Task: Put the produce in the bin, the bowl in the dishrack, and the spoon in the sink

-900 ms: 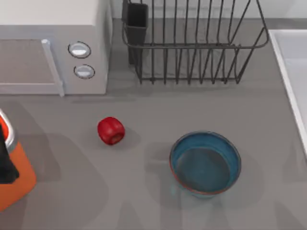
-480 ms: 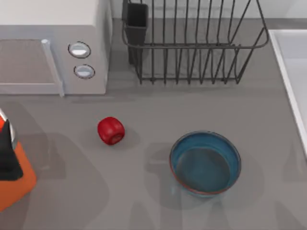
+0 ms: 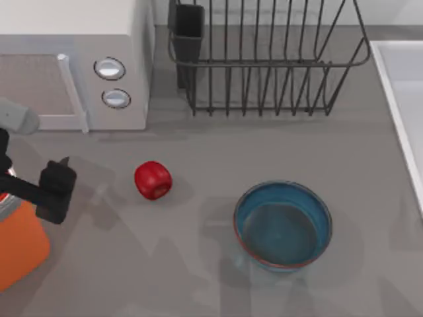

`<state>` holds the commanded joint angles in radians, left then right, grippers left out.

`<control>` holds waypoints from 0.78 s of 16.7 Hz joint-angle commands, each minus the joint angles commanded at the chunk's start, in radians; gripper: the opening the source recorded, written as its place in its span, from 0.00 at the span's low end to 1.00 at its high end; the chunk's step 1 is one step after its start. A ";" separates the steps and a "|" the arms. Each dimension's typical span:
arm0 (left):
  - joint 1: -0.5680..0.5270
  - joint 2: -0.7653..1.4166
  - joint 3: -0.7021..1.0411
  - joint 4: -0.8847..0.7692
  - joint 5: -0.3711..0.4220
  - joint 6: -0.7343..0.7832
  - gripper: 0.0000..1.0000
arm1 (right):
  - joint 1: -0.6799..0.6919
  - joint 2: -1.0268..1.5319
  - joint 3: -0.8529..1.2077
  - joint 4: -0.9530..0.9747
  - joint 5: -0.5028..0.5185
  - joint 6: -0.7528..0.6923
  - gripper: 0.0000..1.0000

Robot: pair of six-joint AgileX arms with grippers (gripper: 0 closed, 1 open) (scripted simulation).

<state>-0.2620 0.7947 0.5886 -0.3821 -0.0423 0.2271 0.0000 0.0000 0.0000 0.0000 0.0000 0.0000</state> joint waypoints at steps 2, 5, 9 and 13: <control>-0.054 0.188 0.145 -0.098 -0.008 0.046 1.00 | 0.000 0.000 0.000 0.000 0.000 0.000 1.00; -0.128 0.467 0.365 -0.249 -0.018 0.110 1.00 | 0.000 0.000 0.000 0.000 0.000 0.000 1.00; -0.204 0.808 0.645 -0.448 -0.026 0.175 1.00 | 0.000 0.000 0.000 0.000 0.000 0.000 1.00; -0.250 1.080 0.879 -0.620 -0.028 0.211 1.00 | 0.000 0.000 0.000 0.000 0.000 0.000 1.00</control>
<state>-0.5121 1.8742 1.4679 -1.0017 -0.0705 0.4386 0.0000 0.0000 0.0000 0.0000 0.0000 0.0000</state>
